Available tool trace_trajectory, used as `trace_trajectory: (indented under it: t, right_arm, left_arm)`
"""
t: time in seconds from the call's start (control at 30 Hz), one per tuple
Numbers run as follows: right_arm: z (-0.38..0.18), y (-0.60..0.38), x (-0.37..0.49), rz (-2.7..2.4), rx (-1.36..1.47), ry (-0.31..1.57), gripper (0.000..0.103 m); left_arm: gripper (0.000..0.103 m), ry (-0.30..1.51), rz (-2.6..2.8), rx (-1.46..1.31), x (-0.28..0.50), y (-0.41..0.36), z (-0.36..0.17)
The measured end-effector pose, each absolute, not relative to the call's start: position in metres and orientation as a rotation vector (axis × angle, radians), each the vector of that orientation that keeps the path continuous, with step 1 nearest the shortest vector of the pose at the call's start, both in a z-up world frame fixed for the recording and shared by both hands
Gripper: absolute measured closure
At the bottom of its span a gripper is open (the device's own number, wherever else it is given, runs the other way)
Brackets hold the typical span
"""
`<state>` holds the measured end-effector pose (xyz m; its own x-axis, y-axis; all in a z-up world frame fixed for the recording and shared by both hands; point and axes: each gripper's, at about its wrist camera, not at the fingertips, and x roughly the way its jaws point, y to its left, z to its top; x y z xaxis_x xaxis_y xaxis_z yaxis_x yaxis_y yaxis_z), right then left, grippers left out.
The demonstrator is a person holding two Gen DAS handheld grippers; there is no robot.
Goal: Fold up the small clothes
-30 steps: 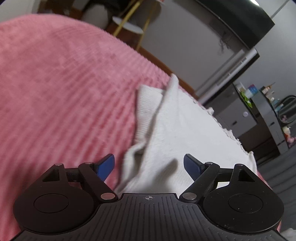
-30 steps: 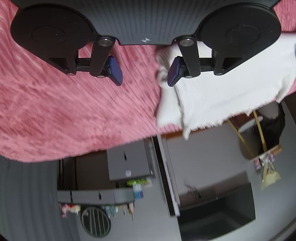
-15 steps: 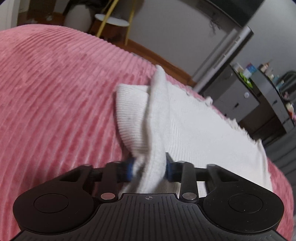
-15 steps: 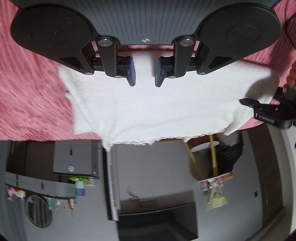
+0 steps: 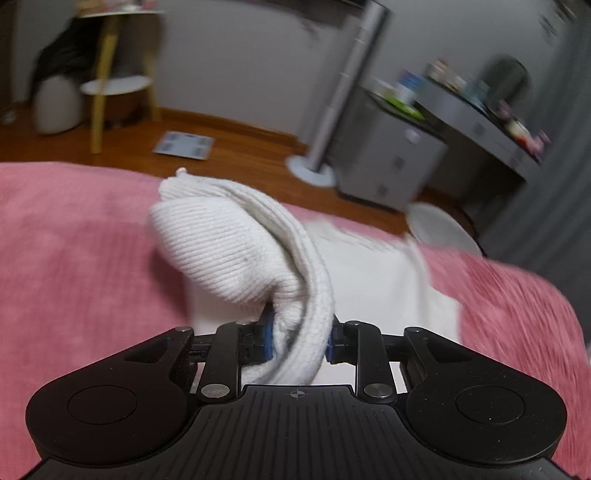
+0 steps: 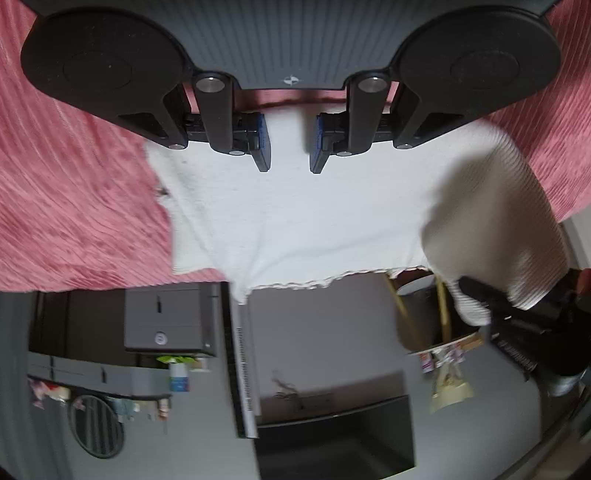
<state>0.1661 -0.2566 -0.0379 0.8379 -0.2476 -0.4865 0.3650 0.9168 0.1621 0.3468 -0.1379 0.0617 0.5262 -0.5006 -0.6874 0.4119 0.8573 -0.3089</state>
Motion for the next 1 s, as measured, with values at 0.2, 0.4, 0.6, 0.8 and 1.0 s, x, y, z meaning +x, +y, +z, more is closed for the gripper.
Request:
trace_trajectory:
  t: [0.2,0.4,0.6,0.8,1.0]
  right_arm:
    - [-0.043,-0.271,0.161,-0.323,0.297,0.489,0.081]
    - [-0.039,-0.282,0.161,-0.297,0.377,0.479,0.08]
    - [-0.022,-0.294,0.17,-0.18,0.526,0.456,0.065]
    - [-0.015,-0.325,0.219,-0.003,0.8,0.531,0.036]
    - [-0.029,-0.331,0.292,0.068,0.89,0.68,0.026]
  left_arm:
    - [0.056,0.877,-0.649,-0.119,0.315,-0.146,0.044]
    - [0.039,0.79,-0.483,-0.145,0.275,-0.074,0.04]
    - [0.041,0.88,-0.39,-0.206,0.268,-0.04,0.012]
    - [0.038,0.917,-0.399,-0.189,0.252,-0.035,-0.005]
    - [0.038,0.993,-0.396,-0.242,0.224,-0.023,-0.023]
